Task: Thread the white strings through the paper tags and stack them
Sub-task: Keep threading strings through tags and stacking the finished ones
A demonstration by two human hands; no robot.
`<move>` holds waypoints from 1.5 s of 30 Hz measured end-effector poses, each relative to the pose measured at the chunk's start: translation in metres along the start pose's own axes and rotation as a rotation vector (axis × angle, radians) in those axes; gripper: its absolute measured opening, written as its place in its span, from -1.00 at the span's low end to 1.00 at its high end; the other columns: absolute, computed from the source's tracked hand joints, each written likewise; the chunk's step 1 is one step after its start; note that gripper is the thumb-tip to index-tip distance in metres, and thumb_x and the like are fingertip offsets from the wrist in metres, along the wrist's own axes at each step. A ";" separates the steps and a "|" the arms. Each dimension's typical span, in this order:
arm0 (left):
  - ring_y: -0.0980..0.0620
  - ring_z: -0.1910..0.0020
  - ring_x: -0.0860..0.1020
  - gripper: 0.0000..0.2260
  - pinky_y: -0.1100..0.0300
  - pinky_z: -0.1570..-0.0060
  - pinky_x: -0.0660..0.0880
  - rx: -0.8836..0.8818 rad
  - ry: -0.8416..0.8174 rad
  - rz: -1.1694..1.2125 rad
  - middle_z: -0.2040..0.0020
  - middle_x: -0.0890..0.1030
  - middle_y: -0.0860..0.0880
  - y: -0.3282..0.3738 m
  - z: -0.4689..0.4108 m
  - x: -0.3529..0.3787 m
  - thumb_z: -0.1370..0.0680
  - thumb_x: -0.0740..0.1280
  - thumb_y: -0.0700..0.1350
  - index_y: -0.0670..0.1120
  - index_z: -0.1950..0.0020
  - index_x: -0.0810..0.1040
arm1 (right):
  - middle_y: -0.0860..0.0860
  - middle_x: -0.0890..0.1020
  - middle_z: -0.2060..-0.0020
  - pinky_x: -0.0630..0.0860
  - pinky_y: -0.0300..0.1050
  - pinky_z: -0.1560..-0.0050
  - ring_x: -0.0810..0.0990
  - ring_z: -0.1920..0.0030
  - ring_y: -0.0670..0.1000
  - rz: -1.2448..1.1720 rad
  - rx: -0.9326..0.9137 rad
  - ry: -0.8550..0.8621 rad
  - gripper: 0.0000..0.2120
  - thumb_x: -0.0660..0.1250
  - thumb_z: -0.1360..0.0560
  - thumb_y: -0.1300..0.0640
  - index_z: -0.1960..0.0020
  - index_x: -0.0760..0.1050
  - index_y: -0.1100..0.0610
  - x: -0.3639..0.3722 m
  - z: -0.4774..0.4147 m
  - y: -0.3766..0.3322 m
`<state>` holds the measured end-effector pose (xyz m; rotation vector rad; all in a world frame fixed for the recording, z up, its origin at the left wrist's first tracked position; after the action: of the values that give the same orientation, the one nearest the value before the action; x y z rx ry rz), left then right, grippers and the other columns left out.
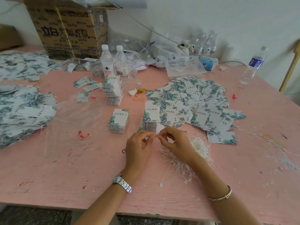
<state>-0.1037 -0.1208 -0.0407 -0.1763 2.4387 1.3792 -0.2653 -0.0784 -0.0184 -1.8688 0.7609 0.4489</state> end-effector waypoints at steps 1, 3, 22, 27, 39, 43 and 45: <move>0.14 0.16 0.58 -0.93 0.31 0.13 0.49 -0.020 0.032 0.009 0.11 0.67 0.13 -0.001 -0.001 -0.002 -0.56 0.44 -0.16 0.01 0.03 0.69 | -0.03 0.57 0.30 0.45 -0.11 0.23 0.49 0.28 -0.05 0.038 -0.015 0.015 -0.95 0.41 -0.56 0.15 0.05 0.63 0.12 -0.002 -0.001 0.001; 0.18 0.15 0.58 -0.90 0.42 0.17 0.43 -0.049 0.095 0.023 0.14 0.66 0.17 -0.002 -0.002 -0.006 -0.59 0.41 -0.16 0.04 0.02 0.65 | 0.03 0.55 0.33 0.45 -0.03 0.21 0.47 0.27 0.02 0.119 -0.044 0.047 -0.89 0.39 -0.57 0.17 0.07 0.66 0.19 -0.006 -0.002 0.003; 0.04 0.12 0.62 -0.89 0.01 0.04 0.57 -0.012 -0.057 0.082 0.15 0.68 0.13 0.000 0.000 -0.001 -0.58 0.41 -0.19 0.00 -0.01 0.68 | -0.14 0.40 0.49 0.42 -0.30 0.06 0.30 0.41 -0.13 -0.658 0.377 0.565 -0.71 0.39 -0.51 -0.05 0.37 0.57 -0.03 -0.043 -0.003 0.031; 0.06 0.16 0.62 -0.88 -0.04 -0.06 0.55 0.183 -0.321 0.014 0.15 0.70 0.09 0.008 0.008 0.006 -0.54 0.48 -0.15 -0.04 -0.06 0.74 | 0.02 0.40 0.40 0.39 -0.08 -0.20 0.26 0.34 -0.02 -0.846 0.403 0.608 -0.63 0.32 -0.54 -0.07 0.38 0.46 0.07 -0.049 -0.002 0.034; 0.12 0.10 0.55 -0.84 -0.01 -0.03 0.53 0.296 -0.324 -0.035 0.06 0.65 0.07 0.013 0.008 0.007 -0.56 0.43 -0.08 -0.03 -0.11 0.73 | -0.05 0.23 0.45 0.16 -0.24 0.40 0.11 0.43 -0.05 -0.793 0.325 0.072 -0.56 0.35 -0.50 -0.20 0.35 0.31 0.06 -0.029 0.001 0.020; 0.12 0.13 0.53 -0.79 0.15 0.04 0.55 0.273 -0.176 0.001 -0.01 0.53 0.10 0.013 0.005 0.001 -0.62 0.35 -0.05 -0.03 -0.23 0.65 | -0.06 0.25 0.48 0.16 -0.27 0.46 0.12 0.48 -0.07 -0.742 0.312 -0.108 -0.65 0.43 -0.48 -0.15 0.33 0.46 0.04 -0.019 0.003 0.011; 0.11 0.13 0.53 -0.76 0.19 0.04 0.55 0.272 -0.150 0.028 -0.03 0.52 0.07 0.014 0.005 -0.001 -0.62 0.35 -0.03 -0.05 -0.25 0.63 | -0.06 0.27 0.50 0.18 -0.28 0.49 0.14 0.51 -0.08 -0.711 0.308 -0.181 -0.73 0.43 -0.47 -0.10 0.30 0.54 0.04 -0.017 0.004 0.007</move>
<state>-0.1049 -0.1099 -0.0314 0.0267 2.4767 1.0158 -0.2823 -0.0718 -0.0142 -1.6433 0.0122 0.0350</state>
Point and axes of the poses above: each hand's wrist, its own z-axis away from the middle knuckle, its own x-axis out of the palm, y = z × x, the point moved 2 cm from there along -z, towards the middle knuckle
